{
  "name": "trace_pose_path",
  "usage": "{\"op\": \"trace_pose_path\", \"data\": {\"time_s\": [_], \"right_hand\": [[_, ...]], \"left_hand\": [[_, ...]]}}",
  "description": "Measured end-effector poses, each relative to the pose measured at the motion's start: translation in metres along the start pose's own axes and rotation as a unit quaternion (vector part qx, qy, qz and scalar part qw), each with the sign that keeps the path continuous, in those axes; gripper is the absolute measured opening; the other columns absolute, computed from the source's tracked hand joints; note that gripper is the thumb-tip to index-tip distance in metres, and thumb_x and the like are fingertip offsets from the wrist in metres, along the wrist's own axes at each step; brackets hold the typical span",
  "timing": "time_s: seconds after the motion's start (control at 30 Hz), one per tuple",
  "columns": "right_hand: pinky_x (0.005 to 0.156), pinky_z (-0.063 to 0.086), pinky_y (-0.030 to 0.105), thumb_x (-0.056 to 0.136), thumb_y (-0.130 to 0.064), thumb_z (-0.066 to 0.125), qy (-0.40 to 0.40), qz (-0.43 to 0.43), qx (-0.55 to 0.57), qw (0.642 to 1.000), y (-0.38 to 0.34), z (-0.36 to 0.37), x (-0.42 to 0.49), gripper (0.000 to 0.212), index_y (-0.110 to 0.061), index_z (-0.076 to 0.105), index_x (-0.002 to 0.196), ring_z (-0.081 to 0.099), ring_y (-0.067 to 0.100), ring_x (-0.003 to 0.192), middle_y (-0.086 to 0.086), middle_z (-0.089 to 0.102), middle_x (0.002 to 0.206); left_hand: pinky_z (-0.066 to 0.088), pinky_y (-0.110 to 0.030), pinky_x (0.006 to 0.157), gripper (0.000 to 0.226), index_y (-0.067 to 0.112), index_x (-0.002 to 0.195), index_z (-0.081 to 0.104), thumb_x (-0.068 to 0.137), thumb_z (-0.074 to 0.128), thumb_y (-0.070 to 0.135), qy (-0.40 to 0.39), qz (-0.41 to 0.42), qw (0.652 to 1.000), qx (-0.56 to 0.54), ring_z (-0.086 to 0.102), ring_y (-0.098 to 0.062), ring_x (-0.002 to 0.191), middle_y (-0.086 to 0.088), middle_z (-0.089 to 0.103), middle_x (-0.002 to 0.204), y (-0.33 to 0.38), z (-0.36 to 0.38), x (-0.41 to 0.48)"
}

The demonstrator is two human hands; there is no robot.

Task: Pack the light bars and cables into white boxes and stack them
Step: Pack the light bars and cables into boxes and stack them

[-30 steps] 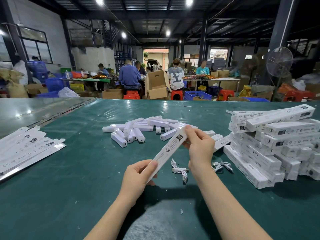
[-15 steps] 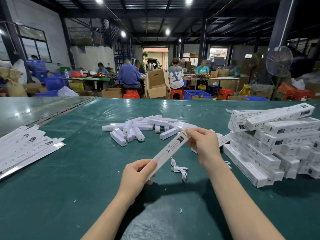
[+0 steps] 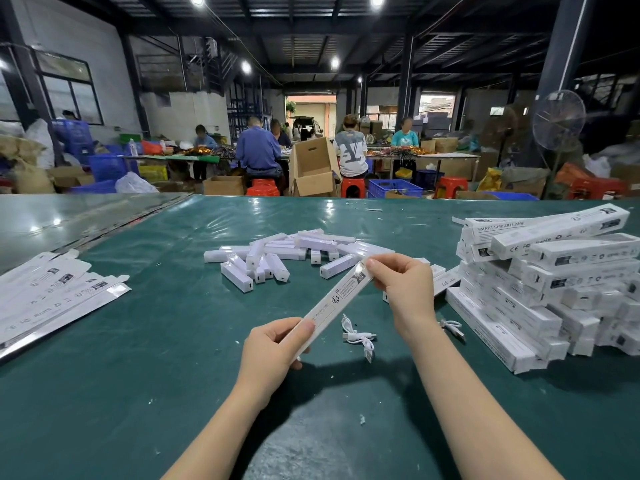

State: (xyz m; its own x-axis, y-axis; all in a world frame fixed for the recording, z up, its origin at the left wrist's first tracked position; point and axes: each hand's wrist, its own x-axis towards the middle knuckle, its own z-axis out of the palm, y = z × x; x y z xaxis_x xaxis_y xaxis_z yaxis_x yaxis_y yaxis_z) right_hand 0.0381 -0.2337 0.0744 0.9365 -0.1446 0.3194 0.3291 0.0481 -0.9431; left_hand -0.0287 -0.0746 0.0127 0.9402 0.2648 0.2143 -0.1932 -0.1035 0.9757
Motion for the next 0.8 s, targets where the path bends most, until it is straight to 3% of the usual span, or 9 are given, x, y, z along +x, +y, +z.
{"op": "trace_pose_path", "data": {"time_s": [0.23, 0.4, 0.57, 0.7, 0.8], "right_hand": [[0.066, 0.043, 0.027, 0.081, -0.005, 0.064, 0.010, -0.019, -0.019, 1.000, 0.005, 0.000, 0.001, 0.008, -0.007, 0.068, 0.076, 0.051, 0.012, 0.062, 0.003, 0.063, 0.066], [0.060, 0.046, 0.014, 0.082, -0.003, 0.063, -0.015, -0.033, 0.009, 0.999, 0.006, -0.004, 0.001, 0.017, -0.014, 0.066, 0.069, 0.054, 0.003, 0.059, 0.000, 0.064, 0.065], [0.073, 0.050, 0.032, 0.083, 0.002, 0.061, -0.022, -0.023, 0.053, 0.998, 0.004, -0.003, -0.001, 0.020, -0.011, 0.065, 0.069, 0.057, 0.017, 0.069, 0.005, 0.063, 0.067], [0.063, 0.053, 0.018, 0.090, 0.002, 0.049, -0.022, 0.001, 0.145, 0.989, 0.006, 0.012, -0.012, 0.029, -0.014, 0.066, 0.073, 0.063, 0.003, 0.063, -0.009, 0.067, 0.062], [0.069, 0.054, 0.018, 0.093, 0.000, 0.045, -0.079, 0.037, 0.213, 0.973, 0.012, 0.025, -0.024, 0.032, -0.023, 0.067, 0.087, 0.065, 0.002, 0.076, -0.011, 0.071, 0.077]], "left_hand": [[0.044, -0.018, 0.044, 0.024, 0.030, 0.072, 0.074, 0.086, 0.064, 0.014, -0.008, -0.004, 1.000, 0.009, 0.057, -0.001, 0.056, 0.010, 0.067, 0.062, 0.002, 0.001, -0.002], [0.042, -0.018, 0.043, 0.018, 0.031, 0.068, 0.075, 0.082, 0.070, 0.021, -0.023, -0.005, 1.000, 0.005, 0.056, -0.003, 0.054, 0.009, 0.064, 0.059, 0.004, 0.000, -0.003], [0.040, -0.017, 0.042, 0.013, 0.030, 0.067, 0.075, 0.075, 0.065, 0.029, -0.035, -0.004, 0.999, -0.002, 0.055, -0.002, 0.052, 0.009, 0.062, 0.057, 0.007, 0.000, -0.004], [0.042, -0.018, 0.042, 0.022, 0.024, 0.072, 0.074, 0.088, 0.063, 0.014, -0.011, -0.012, 1.000, -0.006, 0.057, -0.003, 0.053, 0.008, 0.064, 0.057, 0.005, 0.001, -0.002], [0.041, -0.017, 0.041, 0.028, 0.024, 0.064, 0.073, 0.087, 0.062, 0.015, 0.023, -0.030, 0.998, -0.047, 0.058, -0.007, 0.052, 0.004, 0.063, 0.056, 0.003, -0.002, 0.000]]}}
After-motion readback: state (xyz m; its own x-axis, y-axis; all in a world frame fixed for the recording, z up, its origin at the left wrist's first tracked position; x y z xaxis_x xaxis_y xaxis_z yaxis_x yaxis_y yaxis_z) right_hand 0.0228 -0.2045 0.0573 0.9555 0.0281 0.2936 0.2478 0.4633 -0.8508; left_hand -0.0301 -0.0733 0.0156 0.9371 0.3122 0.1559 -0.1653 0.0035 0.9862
